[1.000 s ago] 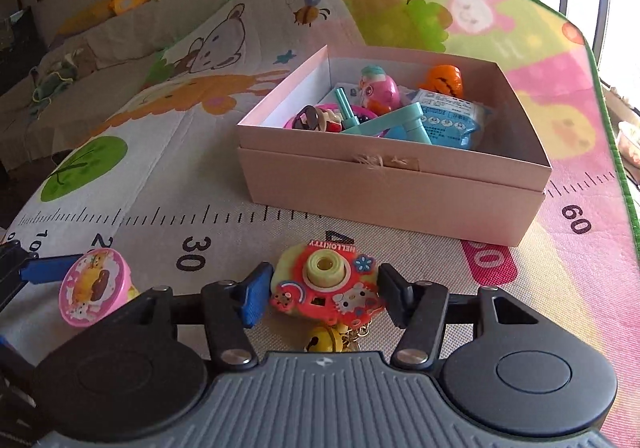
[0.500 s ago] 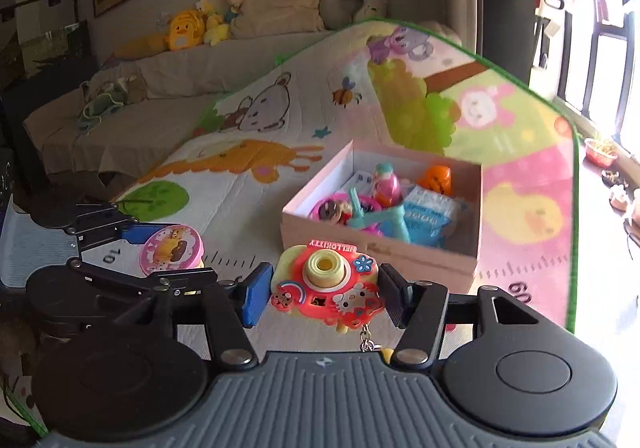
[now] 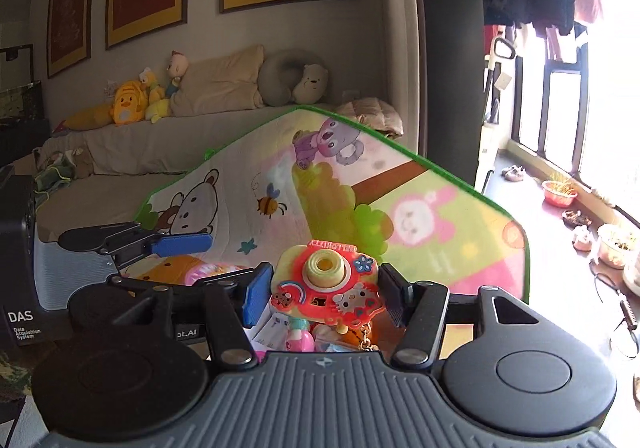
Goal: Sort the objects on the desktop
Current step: 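Carry the pink round toy and keychain toy into the box, open both tools, then withdraw both tools from the pink box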
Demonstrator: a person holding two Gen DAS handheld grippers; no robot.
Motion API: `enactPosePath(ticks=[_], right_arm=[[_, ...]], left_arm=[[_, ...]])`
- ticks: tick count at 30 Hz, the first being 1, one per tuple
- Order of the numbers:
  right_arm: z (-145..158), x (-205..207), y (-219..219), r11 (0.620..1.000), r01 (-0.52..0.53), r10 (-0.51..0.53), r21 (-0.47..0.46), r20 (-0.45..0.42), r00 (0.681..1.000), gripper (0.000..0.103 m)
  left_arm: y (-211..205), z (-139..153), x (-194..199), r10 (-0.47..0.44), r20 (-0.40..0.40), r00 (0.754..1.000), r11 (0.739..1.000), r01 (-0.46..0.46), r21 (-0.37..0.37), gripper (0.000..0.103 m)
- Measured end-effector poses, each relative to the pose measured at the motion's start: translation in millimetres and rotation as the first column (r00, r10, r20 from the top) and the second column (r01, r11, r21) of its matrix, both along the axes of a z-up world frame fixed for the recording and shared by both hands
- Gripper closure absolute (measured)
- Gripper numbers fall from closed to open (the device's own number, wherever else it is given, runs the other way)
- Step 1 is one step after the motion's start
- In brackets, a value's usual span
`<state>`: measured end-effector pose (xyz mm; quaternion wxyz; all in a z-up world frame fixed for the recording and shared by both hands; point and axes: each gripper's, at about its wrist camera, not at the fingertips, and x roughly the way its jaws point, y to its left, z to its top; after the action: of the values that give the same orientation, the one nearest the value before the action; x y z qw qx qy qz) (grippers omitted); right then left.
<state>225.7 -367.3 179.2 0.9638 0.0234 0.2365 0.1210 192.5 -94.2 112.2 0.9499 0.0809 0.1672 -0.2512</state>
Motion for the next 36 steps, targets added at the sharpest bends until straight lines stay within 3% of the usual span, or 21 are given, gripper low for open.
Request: enactPosePath(ticks=[1, 5, 9, 14, 18, 21, 28, 33, 36], right_arm=[[-8, 7, -2, 1.0, 0.007, -0.007, 0.023, -0.019, 1.0, 0.035], [-52, 15, -10, 0.997, 0.067, -0.065, 0.022, -0.089, 0.994, 0.035], [-85, 13, -18, 0.993, 0.12, -0.118, 0.002, -0.152, 0.981, 0.035], [-118, 16, -26, 0.984, 0.174, -0.159, 0.028, -0.278, 0.947, 0.033], [-133, 16, -26, 0.979, 0.189, -0.148, 0.081, -0.355, 0.923, 0.029], [-133, 10, -15, 0.983, 0.18, -0.155, 0.042, -0.341, 0.927, 0.023], [-125, 11, 0, 0.985, 0.164, -0.135, 0.05, -0.358, 0.924, 0.022], [-120, 18, 39, 0.996, 0.089, -0.073, 0.029, -0.35, 0.934, 0.022], [-115, 20, 65, 1.0, -0.009, 0.013, 0.012, -0.326, 0.945, 0.022]], left_arm=[[7, -8, 3, 0.024, -0.022, 0.999, 1.0, -0.024, -0.004, 0.015], [47, -35, -8, 0.049, -0.136, 0.99, 0.997, -0.057, -0.058, 0.011], [69, -59, -36, -0.036, -0.233, 0.972, 0.994, 0.011, -0.107, 0.007], [55, -90, -52, -0.132, -0.352, 0.927, 0.988, 0.096, -0.118, 0.006], [43, -102, -52, -0.147, -0.374, 0.916, 0.987, 0.113, -0.113, 0.006], [42, -104, -49, -0.14, -0.375, 0.916, 0.986, 0.096, -0.134, 0.003], [60, -102, -51, -0.108, -0.371, 0.922, 0.989, 0.061, -0.138, 0.003], [88, -97, -66, -0.033, -0.363, 0.931, 0.995, -0.005, -0.103, 0.003], [107, -95, -78, 0.021, -0.336, 0.942, 0.997, -0.045, -0.063, 0.003]])
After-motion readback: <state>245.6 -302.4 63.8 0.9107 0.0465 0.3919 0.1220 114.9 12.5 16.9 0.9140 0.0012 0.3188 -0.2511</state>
